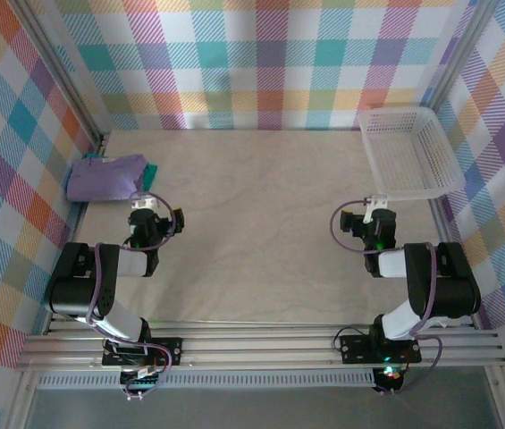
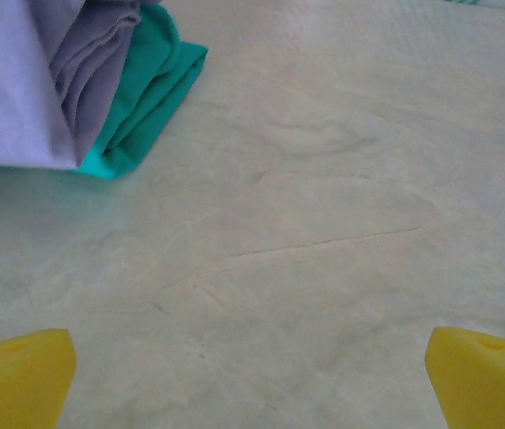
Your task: Fold the inside-out t-shirt
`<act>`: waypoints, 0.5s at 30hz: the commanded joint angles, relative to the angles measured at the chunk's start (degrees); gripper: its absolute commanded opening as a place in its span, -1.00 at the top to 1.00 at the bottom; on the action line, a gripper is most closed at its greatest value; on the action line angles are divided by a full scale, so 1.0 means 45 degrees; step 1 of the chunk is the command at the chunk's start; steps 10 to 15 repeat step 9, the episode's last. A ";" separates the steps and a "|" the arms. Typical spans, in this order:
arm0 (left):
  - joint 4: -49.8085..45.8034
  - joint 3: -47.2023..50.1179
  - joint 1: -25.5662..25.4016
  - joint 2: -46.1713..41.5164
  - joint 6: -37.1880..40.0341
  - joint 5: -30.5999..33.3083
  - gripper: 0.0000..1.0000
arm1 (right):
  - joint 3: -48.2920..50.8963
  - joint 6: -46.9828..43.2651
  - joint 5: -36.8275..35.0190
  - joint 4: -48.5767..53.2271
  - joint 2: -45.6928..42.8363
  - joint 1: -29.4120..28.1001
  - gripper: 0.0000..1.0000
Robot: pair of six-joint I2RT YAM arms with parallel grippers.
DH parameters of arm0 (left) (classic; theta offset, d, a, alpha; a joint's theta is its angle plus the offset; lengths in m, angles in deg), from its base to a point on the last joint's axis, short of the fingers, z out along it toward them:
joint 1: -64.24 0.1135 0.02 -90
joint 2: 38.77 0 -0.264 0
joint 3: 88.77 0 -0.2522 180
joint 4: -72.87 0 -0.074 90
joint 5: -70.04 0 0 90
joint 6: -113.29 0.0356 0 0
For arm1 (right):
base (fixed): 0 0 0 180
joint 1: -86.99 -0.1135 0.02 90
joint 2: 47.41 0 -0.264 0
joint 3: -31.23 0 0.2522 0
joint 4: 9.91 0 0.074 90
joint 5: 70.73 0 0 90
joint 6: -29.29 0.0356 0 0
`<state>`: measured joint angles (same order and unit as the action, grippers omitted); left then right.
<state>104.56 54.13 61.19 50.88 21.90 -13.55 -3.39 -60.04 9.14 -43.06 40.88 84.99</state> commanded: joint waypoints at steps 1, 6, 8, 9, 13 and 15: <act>0.0273 -0.0156 -0.0066 -0.0001 0.0626 -0.0471 -1.00 | -0.0359 0.0262 0.0663 -0.0530 -0.0093 0.0000 -0.99; 0.0183 -0.0186 -0.0088 0.0013 0.0645 -0.0461 -1.00 | -0.0417 0.0230 0.0720 -0.0476 -0.0051 0.0005 -0.99; 0.0174 -0.0169 -0.0086 0.0016 0.0660 -0.0461 -1.00 | -0.0376 0.0216 0.0703 -0.0576 -0.0067 -0.0004 -0.99; 0.0183 -0.0168 -0.0089 0.0011 0.0651 -0.0466 -1.00 | -0.0326 0.0195 0.0700 -0.0693 -0.0069 0.0007 -0.99; 0.0183 -0.0168 -0.0089 0.0011 0.0651 -0.0466 -1.00 | -0.0326 0.0195 0.0700 -0.0693 -0.0069 0.0007 -0.99; 0.0183 -0.0168 -0.0089 0.0011 0.0651 -0.0466 -1.00 | -0.0326 0.0195 0.0700 -0.0693 -0.0069 0.0007 -0.99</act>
